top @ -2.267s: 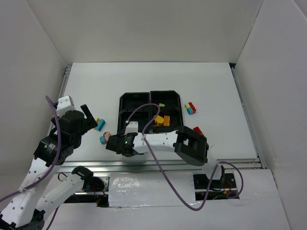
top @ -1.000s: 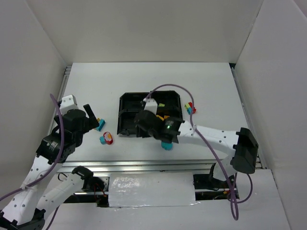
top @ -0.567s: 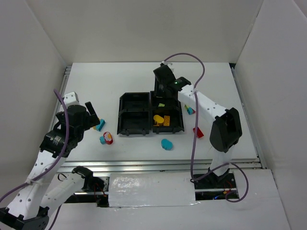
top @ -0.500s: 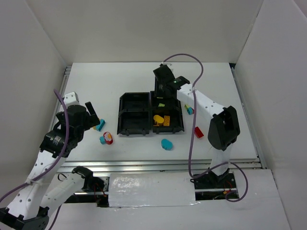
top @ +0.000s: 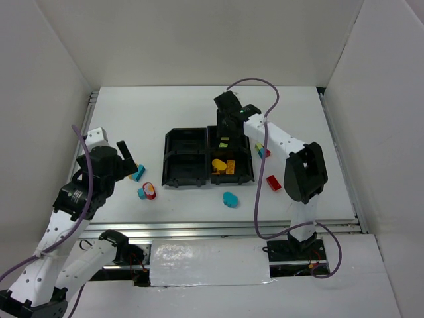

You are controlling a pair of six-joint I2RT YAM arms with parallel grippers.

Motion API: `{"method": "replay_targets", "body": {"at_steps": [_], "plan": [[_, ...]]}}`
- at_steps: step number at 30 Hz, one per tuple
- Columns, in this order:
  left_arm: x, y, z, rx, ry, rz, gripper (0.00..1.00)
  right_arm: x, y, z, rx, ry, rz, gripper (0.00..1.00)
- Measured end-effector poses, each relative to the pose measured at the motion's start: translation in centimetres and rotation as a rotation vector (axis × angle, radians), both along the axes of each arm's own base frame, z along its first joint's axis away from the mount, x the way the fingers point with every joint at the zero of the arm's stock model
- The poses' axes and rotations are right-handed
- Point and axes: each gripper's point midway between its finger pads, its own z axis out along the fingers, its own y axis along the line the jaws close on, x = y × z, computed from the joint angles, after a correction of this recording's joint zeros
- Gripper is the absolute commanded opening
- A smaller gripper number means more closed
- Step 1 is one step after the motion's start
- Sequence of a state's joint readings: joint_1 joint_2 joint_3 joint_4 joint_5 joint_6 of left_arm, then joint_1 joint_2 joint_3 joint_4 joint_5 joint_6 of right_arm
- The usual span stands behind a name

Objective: Sort the legos into containers by color

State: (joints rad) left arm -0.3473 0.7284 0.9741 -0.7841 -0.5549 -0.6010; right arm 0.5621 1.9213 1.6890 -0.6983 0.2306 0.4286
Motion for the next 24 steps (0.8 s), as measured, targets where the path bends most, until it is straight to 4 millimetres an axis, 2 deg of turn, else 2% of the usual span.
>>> {"method": "replay_targets", "body": {"at_steps": [24], "plan": [[-0.3, -0.1, -0.3, -0.004, -0.001, -0.010, 0.99, 0.5, -1.1, 0.4, 0.021, 0.006, -0.014, 0.02]]}}
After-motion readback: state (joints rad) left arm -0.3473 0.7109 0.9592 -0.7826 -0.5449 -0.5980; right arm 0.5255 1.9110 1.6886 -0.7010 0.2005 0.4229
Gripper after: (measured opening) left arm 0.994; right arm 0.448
